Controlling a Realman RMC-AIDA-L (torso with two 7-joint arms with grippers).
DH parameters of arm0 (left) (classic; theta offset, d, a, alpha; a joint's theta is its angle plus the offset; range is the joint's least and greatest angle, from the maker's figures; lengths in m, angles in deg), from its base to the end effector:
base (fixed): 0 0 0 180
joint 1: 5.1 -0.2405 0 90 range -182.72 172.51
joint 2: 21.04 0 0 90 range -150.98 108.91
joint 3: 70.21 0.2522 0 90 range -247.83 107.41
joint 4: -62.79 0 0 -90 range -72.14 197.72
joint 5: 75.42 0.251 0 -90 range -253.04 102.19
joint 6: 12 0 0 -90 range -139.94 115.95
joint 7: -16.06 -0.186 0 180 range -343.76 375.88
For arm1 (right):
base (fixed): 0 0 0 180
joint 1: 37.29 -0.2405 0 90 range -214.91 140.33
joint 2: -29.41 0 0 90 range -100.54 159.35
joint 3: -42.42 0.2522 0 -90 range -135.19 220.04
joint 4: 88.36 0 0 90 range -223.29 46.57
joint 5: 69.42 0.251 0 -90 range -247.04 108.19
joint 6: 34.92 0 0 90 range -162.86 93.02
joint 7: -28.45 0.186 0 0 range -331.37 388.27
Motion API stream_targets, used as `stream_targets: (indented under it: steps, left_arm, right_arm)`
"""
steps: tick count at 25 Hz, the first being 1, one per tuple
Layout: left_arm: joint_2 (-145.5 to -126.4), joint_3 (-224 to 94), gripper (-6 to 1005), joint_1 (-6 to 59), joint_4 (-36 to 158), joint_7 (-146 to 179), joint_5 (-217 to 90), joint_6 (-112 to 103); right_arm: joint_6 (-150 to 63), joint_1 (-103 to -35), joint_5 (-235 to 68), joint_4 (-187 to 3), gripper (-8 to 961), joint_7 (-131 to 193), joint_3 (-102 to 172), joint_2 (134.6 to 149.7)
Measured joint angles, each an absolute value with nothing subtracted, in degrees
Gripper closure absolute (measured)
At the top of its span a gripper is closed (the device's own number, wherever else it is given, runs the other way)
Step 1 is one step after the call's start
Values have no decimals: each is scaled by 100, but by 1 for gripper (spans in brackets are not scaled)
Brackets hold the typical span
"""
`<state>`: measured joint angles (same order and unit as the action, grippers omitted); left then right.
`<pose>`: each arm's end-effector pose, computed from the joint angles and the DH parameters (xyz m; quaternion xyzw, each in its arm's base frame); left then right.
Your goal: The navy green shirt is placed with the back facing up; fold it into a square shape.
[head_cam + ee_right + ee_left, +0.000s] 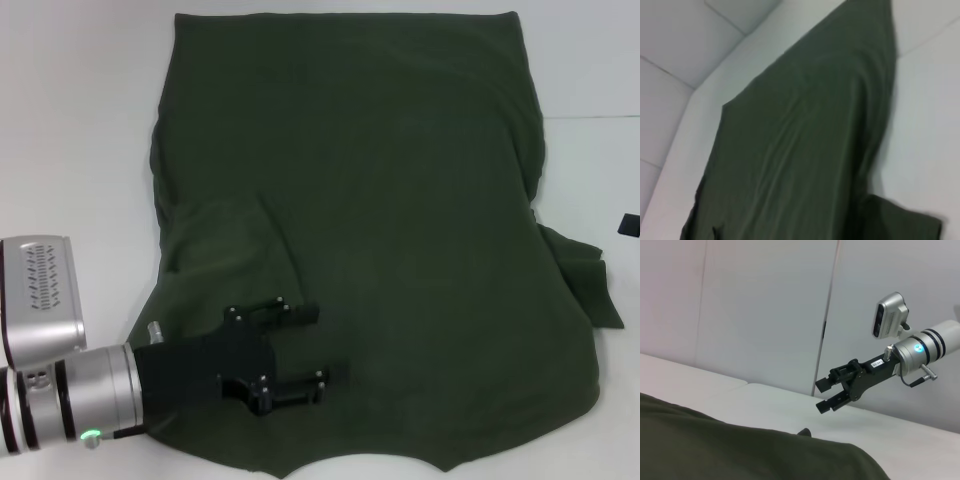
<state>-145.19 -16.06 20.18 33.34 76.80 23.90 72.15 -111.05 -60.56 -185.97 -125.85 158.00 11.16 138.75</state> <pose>-0.2497 0.3318 -0.1121 -0.9362 -0.1475 -0.2961 0.1188 0.3908 0.3838 0.0774 -0.6726 0.6446 0.2693 0.2442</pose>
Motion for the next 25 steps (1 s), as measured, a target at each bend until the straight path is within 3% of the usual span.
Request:
stream_targets:
  steps: [25]
  left_arm:
    - [-14513,-1637,233,2092,3491,7652,2338,6847]
  right_arm:
    - [-9911,-6565,-19097,-11963,120,15470,1060,14218]
